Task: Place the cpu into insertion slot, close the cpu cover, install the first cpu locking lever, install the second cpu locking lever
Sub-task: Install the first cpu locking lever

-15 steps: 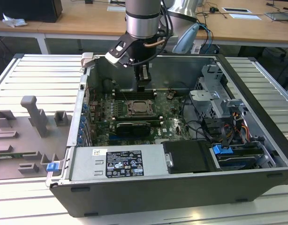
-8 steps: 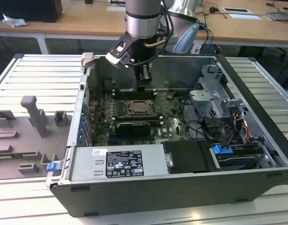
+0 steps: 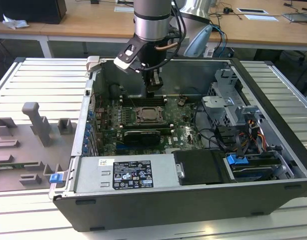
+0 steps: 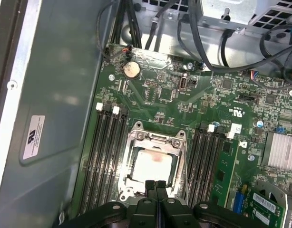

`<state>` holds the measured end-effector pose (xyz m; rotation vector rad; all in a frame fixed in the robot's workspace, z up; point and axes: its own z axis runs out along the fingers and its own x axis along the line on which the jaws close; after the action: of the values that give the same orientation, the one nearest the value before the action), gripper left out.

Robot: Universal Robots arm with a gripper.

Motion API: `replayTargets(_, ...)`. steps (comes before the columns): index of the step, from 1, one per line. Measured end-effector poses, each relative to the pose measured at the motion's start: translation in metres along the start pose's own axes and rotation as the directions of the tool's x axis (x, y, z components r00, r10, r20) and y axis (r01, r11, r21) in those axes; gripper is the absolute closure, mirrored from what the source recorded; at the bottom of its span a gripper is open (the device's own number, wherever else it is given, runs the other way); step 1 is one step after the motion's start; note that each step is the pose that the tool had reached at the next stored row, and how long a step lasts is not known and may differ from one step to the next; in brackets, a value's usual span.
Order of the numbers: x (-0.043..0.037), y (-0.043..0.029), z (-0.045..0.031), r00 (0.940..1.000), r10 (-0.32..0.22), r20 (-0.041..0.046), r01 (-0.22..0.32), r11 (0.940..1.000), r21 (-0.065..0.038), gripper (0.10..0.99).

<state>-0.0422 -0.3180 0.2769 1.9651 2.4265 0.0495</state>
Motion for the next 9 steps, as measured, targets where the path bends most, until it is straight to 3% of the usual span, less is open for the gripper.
replayTargets(9, 0.0, 0.0, 0.0, 0.9989, -0.046, -0.0017, 0.046, 0.9989, 0.0, 0.98)
